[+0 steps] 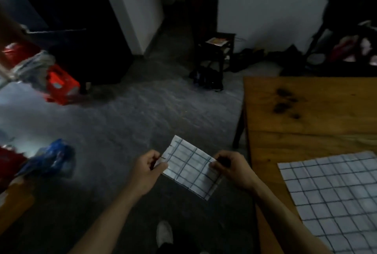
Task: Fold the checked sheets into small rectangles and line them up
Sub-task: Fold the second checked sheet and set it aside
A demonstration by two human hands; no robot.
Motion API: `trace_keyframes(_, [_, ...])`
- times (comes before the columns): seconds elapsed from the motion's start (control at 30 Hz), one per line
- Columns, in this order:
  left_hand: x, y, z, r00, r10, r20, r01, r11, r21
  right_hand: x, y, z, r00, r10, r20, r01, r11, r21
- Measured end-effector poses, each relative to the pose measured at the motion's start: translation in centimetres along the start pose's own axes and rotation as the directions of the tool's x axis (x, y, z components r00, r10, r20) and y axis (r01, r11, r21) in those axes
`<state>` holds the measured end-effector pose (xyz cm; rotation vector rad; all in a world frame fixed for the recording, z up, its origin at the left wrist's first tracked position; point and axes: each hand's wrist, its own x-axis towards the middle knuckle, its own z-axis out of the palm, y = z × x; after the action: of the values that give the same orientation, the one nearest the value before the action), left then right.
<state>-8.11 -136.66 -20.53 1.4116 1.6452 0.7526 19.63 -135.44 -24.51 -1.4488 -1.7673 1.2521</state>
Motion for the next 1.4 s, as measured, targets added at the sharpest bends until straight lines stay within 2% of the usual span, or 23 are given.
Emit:
trace_keyframes(0.1, [5.1, 0.9, 0.7, 0.993, 0.067, 0.097, -0.063, 0.997, -0.043, 2.1, 0.7, -1.8, 0.996, 0.039, -0.083, -0.038, 0.999, 0.005])
trace_keyframes(0.2, [10.4, 1.8, 0.6, 0.981, 0.144, 0.132, -0.129, 0.984, -0.122, 5.3, 0.7, -3.4, 0.988, 0.055, -0.143, -0.06, 0.998, -0.032])
trace_keyframes(0.33, [18.4, 4.5, 0.9, 0.949, 0.264, 0.173, -0.203, 0.931, -0.304, 10.4, -1.0, -6.2, 0.954, 0.056, -0.295, -0.063, 0.998, -0.012])
trace_keyframes(0.47, [26.7, 8.0, 1.4, 0.935, 0.259, 0.242, -0.096, 0.843, -0.528, 15.7, -3.3, -9.2, 0.876, 0.138, -0.461, -0.126, 0.99, 0.058])
trace_keyframes(0.57, [32.4, 10.3, 2.6, 0.88, 0.312, 0.358, -0.1, 0.859, -0.503, 19.5, -4.4, -10.8, 0.815, 0.165, -0.555, -0.149, 0.986, 0.074])
trace_keyframes(0.63, [35.5, 11.2, 3.7, 0.861, 0.332, 0.385, -0.134, 0.879, -0.457, 21.5, -4.4, -11.7, 0.781, 0.201, -0.591, -0.185, 0.979, 0.088])
trace_keyframes(0.77, [41.3, 12.6, 5.2, 0.876, 0.344, 0.339, -0.14, 0.852, -0.504, 25.1, -3.4, -13.4, 0.775, 0.229, -0.59, -0.204, 0.973, 0.11])
trace_keyframes(0.93, [49.2, 15.3, 7.0, 0.833, 0.413, 0.367, -0.202, 0.846, -0.494, 30.8, -1.9, -16.6, 0.837, 0.332, -0.435, -0.271, 0.942, 0.198])
trace_keyframes(1.03, [54.4, 17.5, 8.3, 0.787, 0.439, 0.432, -0.223, 0.857, -0.465, 36.1, -0.7, -19.6, 0.865, 0.292, -0.408, -0.193, 0.944, 0.267])
trace_keyframes(1.1, [57.8, 19.3, 8.9, 0.748, 0.462, 0.476, -0.268, 0.867, -0.419, 40.1, -0.1, -21.9, 0.872, 0.228, -0.432, -0.108, 0.952, 0.286])
trace_keyframes(1.13, [59.5, 20.2, 9.2, 0.752, 0.454, 0.477, -0.27, 0.874, -0.405, 42.1, 0.1, -23.1, 0.864, 0.213, -0.457, -0.079, 0.953, 0.294])
trace_keyframes(1.23, [64.2, 22.3, 10.2, 0.775, 0.404, 0.486, -0.195, 0.884, -0.424, 47.2, 0.6, -26.2, 0.824, 0.227, -0.519, -0.05, 0.942, 0.333])
trace_keyframes(1.3, [67.0, 23.3, 11.1, 0.759, 0.373, 0.533, -0.128, 0.889, -0.44, 50.0, 1.2, -28.0, 0.81, 0.224, -0.542, -0.029, 0.939, 0.343])
trace_keyframes(1.4, [71.1, 24.7, 13.2, 0.733, 0.228, 0.641, 0.13, 0.878, -0.461, 53.5, 2.2, -30.7, 0.758, 0.25, -0.603, -0.01, 0.928, 0.372])
